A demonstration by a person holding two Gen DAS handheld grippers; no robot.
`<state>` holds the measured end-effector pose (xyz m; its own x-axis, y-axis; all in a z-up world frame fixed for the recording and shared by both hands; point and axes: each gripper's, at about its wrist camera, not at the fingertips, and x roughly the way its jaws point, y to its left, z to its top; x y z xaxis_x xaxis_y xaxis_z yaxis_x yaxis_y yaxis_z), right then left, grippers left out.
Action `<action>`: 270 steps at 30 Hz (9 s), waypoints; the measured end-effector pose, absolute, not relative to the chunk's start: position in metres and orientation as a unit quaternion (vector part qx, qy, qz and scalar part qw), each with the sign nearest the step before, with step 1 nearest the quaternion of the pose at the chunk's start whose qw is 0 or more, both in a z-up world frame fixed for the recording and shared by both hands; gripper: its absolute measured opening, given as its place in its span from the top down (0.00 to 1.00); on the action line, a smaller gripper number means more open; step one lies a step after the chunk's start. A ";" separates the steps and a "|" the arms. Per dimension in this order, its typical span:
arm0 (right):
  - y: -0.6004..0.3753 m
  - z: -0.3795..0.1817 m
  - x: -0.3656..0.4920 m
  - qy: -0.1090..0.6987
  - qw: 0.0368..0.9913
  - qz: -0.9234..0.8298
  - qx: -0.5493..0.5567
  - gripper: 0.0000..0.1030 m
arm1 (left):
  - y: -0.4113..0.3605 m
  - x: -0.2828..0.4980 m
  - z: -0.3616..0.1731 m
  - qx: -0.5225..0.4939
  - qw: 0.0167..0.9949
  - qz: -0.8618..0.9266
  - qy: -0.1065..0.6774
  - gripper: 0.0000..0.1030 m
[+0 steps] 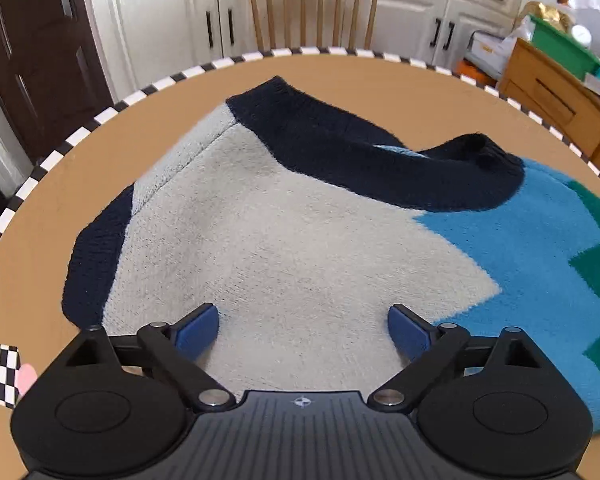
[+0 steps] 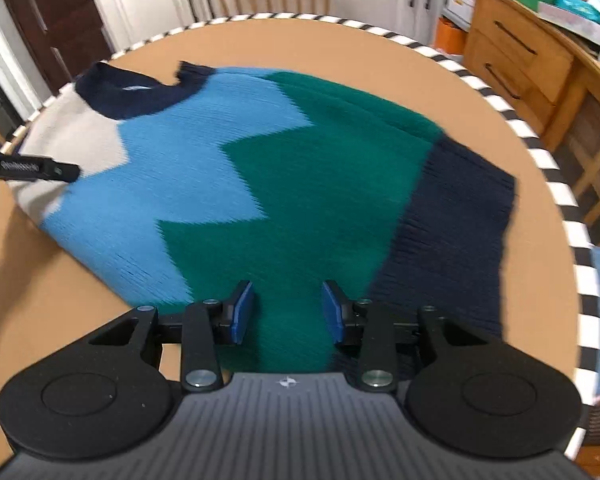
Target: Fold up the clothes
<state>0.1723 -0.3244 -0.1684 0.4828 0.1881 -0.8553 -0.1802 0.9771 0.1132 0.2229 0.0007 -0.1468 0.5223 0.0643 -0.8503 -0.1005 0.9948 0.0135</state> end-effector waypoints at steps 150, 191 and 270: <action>-0.321 -0.172 0.073 0.592 0.681 0.256 0.348 0.87 | -0.004 -0.015 -0.103 -0.215 0.793 0.031 0.569 0.30; -0.313 -0.160 0.058 0.632 0.687 0.239 0.268 0.87 | -0.027 -0.010 -0.125 -0.241 0.755 0.008 0.610 0.79; -0.227 -0.061 0.390 0.515 0.821 0.131 0.207 0.43 | 0.141 0.305 -0.027 -0.212 0.848 0.128 0.469 0.46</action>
